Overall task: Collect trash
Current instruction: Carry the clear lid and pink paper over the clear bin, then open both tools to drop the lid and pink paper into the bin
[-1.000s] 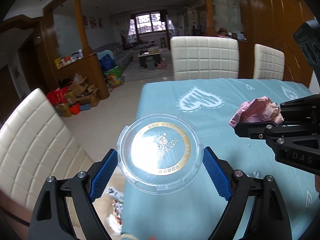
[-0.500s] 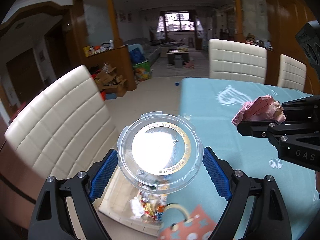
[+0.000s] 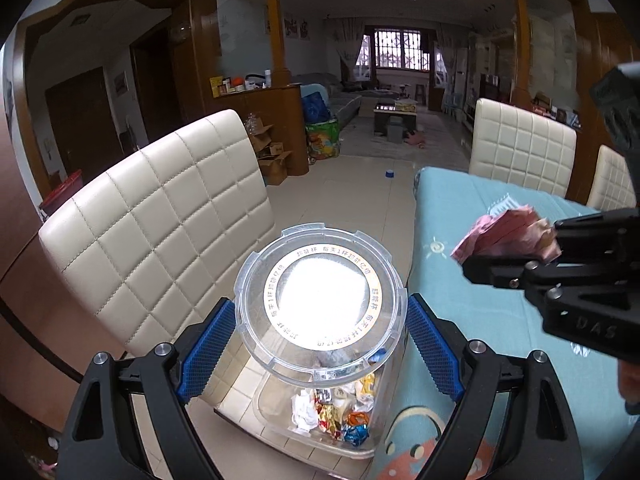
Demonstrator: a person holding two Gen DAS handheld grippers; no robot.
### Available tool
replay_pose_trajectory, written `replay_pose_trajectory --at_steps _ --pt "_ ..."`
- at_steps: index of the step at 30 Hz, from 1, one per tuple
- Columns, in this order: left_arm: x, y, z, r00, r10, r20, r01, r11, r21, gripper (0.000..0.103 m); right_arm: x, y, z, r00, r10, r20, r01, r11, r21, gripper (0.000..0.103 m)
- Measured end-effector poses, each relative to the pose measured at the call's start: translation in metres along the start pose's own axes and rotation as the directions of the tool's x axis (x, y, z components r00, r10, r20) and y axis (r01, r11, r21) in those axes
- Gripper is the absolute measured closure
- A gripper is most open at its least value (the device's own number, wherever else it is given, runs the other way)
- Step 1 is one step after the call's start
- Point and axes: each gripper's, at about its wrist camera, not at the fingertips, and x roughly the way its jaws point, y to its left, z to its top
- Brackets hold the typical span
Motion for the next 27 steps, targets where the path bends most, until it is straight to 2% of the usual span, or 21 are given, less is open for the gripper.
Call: replay_pose_trajectory --at_steps 5,9,11,14,27 --pt "0.016 0.006 0.005 0.999 -0.025 -0.037 0.024 0.999 -0.033 0.018 0.012 -0.005 0.009 1.0 0.011 -0.014 -0.011 1.0 0.014 0.091" --pt "0.036 0.016 0.002 0.994 -0.052 -0.1 0.043 0.995 -0.096 0.017 0.02 -0.01 0.01 1.0 0.019 -0.024 -0.019 1.0 0.021 0.091" --pt "0.045 0.021 -0.001 0.988 -0.086 -0.131 0.069 0.989 -0.128 0.012 0.025 -0.013 0.011 0.999 0.026 -0.031 -0.025 0.999 0.03 0.091" --pt "0.049 0.023 -0.004 0.986 -0.099 -0.134 0.08 0.987 -0.139 0.011 0.031 -0.017 0.009 0.998 0.041 -0.043 -0.039 0.998 0.049 0.091" --pt "0.049 0.041 -0.007 0.989 -0.021 -0.144 -0.005 0.984 -0.176 0.011 0.049 -0.009 0.015 0.993 0.092 -0.07 -0.09 0.995 0.034 0.09"
